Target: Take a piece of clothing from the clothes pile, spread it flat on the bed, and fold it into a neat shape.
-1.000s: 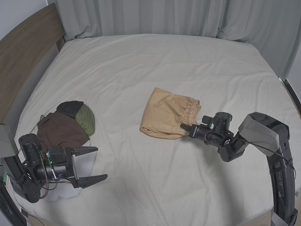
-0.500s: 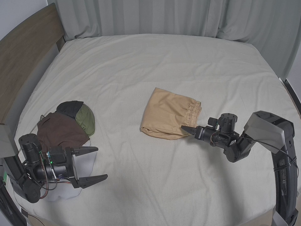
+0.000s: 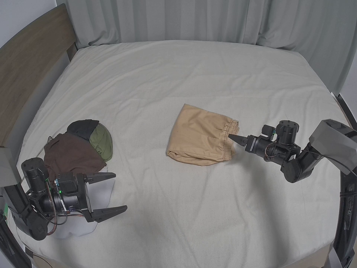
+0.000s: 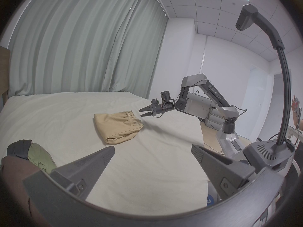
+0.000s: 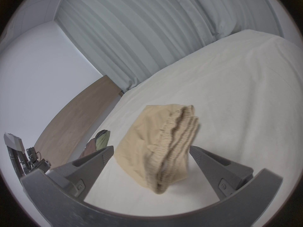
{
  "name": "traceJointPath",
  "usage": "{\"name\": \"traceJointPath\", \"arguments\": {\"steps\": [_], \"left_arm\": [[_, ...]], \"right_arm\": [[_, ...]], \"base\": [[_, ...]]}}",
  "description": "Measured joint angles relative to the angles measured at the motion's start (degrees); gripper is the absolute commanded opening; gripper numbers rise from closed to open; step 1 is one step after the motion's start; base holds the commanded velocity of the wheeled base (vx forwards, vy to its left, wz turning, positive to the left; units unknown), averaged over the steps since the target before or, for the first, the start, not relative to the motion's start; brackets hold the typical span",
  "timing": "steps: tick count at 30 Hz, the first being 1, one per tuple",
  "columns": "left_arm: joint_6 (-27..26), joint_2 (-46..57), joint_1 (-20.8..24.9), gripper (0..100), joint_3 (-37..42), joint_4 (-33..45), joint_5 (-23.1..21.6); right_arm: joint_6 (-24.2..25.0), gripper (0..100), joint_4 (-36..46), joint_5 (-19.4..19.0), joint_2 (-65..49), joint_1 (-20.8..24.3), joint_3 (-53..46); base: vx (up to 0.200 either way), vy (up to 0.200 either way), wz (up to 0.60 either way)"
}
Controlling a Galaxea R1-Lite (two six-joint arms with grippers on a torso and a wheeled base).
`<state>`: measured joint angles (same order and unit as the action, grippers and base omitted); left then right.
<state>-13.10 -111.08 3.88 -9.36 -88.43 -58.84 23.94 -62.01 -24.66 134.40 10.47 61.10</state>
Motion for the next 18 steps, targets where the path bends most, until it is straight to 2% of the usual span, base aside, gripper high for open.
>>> {"name": "traceJointPath", "arguments": {"steps": [9,18], "left_arm": [[0.0,-0.05,0.0,100,0.2,0.05,0.05],[0.0,-0.11,-0.24,100,0.2,0.05,0.0]], "right_arm": [[0.04,100,0.79,1.35,-1.52,4.82,3.64],[0.04,100,3.04,3.27,4.19,5.56,12.61]], "base": [[0.0,0.0,0.0],[0.0,0.0,0.0]]}}
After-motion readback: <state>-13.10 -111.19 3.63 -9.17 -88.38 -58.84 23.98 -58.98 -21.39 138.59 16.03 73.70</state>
